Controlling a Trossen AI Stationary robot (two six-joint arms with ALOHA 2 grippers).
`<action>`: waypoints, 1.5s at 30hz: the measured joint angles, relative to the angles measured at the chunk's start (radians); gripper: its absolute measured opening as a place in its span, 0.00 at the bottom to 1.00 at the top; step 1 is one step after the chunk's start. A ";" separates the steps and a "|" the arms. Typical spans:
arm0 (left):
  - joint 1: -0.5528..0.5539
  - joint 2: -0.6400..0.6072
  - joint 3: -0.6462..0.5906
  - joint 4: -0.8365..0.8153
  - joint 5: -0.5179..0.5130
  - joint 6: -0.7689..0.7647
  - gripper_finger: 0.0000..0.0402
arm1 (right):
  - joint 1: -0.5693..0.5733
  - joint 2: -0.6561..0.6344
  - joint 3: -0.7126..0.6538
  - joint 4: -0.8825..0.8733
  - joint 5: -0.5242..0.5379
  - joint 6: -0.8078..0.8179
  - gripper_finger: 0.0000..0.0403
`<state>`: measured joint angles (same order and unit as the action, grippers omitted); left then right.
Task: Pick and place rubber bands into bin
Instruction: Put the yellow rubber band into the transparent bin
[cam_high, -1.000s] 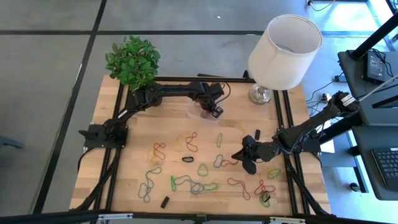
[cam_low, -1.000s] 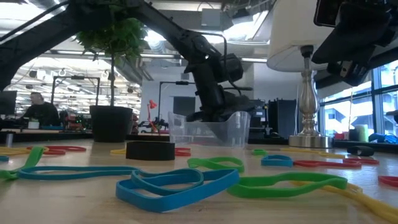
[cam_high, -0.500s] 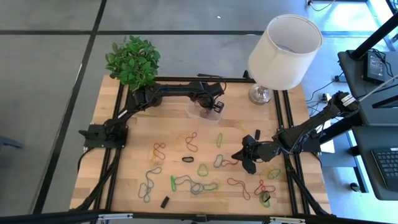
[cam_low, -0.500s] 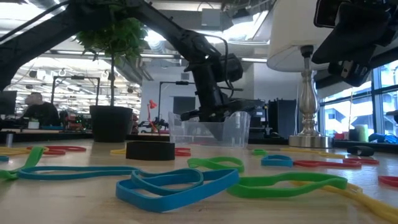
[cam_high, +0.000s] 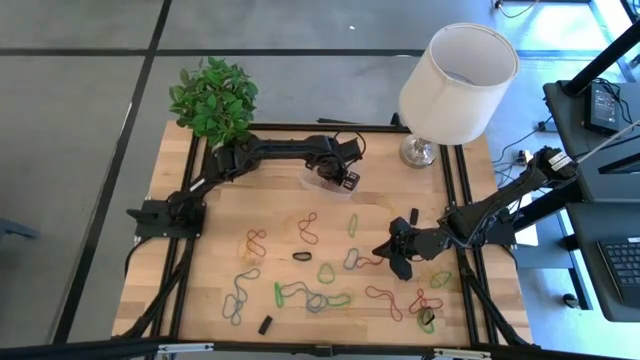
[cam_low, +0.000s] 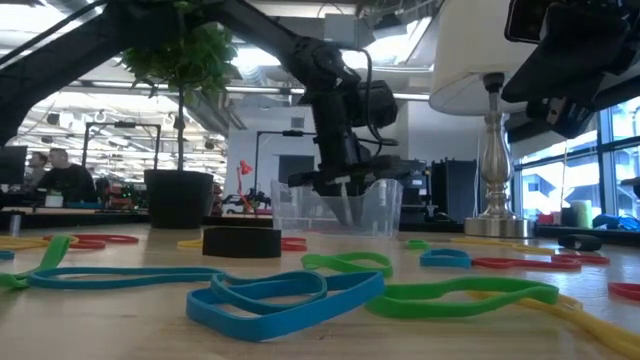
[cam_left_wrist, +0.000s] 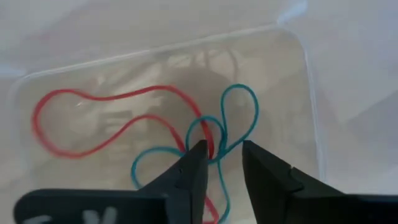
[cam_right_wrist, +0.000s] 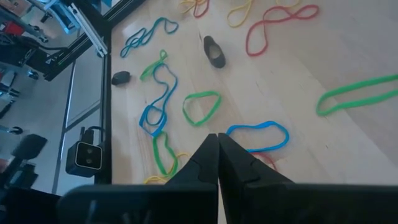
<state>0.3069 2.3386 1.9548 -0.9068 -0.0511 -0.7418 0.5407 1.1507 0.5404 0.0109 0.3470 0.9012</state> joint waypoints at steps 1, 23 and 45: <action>-0.004 0.000 0.014 -0.018 -0.009 0.007 0.25 | 0.000 0.000 0.000 0.000 0.000 -0.009 0.00; -0.187 -0.027 0.270 -0.439 -0.126 0.287 0.02 | 0.000 0.000 0.000 -0.001 0.000 -0.020 0.03; -0.361 -0.668 -0.537 0.138 -0.170 0.361 0.00 | 0.000 0.000 0.000 0.039 0.030 -0.013 0.04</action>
<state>-0.0541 1.6702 1.4176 -0.7688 -0.2215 -0.3809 0.5404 1.1507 0.5400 0.0502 0.3765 0.8883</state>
